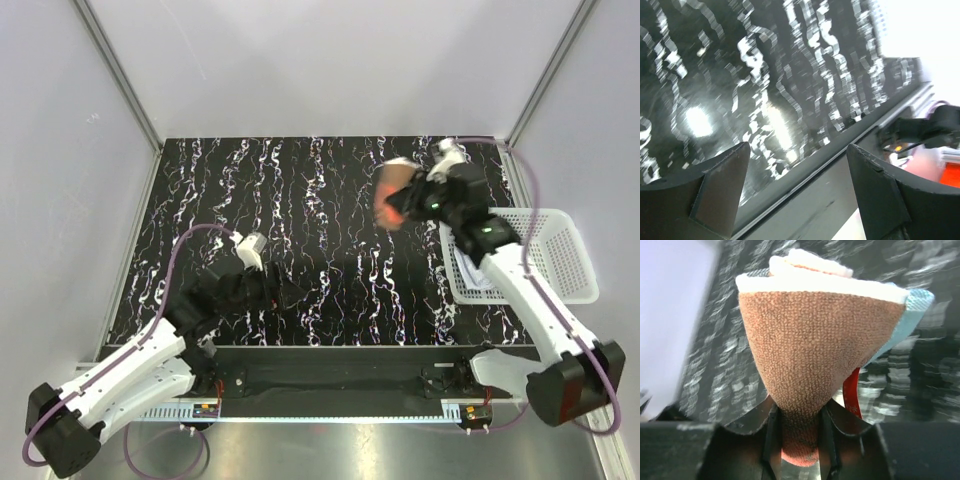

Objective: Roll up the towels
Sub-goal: Place the rolled towel into the container

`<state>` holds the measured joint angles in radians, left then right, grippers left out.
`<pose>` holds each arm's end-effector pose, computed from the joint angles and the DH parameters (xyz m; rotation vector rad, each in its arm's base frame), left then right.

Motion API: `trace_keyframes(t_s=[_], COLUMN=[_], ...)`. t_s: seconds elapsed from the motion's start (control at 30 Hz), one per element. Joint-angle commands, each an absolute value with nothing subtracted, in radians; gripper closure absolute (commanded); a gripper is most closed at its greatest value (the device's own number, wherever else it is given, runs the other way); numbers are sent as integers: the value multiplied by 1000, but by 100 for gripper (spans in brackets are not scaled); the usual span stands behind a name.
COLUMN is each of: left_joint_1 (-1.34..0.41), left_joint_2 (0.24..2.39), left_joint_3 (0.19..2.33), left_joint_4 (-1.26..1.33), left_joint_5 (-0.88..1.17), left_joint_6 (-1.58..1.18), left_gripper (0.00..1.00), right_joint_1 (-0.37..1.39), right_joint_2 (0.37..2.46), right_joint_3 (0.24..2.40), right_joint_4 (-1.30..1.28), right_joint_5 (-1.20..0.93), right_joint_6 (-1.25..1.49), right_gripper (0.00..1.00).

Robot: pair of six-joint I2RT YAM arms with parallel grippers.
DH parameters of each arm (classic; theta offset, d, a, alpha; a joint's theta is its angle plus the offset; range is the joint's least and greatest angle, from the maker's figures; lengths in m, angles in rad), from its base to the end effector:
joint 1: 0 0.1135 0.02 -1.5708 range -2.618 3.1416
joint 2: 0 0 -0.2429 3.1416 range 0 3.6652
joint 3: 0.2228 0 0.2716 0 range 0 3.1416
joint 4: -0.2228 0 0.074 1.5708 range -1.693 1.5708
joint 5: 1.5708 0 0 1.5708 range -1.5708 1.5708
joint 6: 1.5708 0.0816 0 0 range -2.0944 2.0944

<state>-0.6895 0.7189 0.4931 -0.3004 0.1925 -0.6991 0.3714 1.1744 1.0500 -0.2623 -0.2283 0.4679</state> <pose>0.1768 -0.1660 0.1953 0.1147 2.2587 -0.9992 0.3089 0.1401 0.3064 -0.0582 2.0274 0.7658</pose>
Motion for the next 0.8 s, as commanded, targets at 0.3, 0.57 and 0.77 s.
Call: trace_keyframes(t_s=[0.3,0.57,0.77], left_joint_1=[-686,-686,-686], left_joint_2=[701,709,683], left_joint_3=[696,715,703], left_joint_4=[-603,-592,-561], left_joint_5=[127,159,172], left_joint_6=[-600,-548,-542], left_gripper=[16,16,16], right_joint_1=[-291,-325,-331], right_joint_2=[1265,1440,1518], right_joint_3=[1245,1399,1431], right_joint_4=[-864,-969,-992], right_joint_5=[-111,-61,-42], right_joint_6=[252,77,26], right_gripper=[100,100,100])
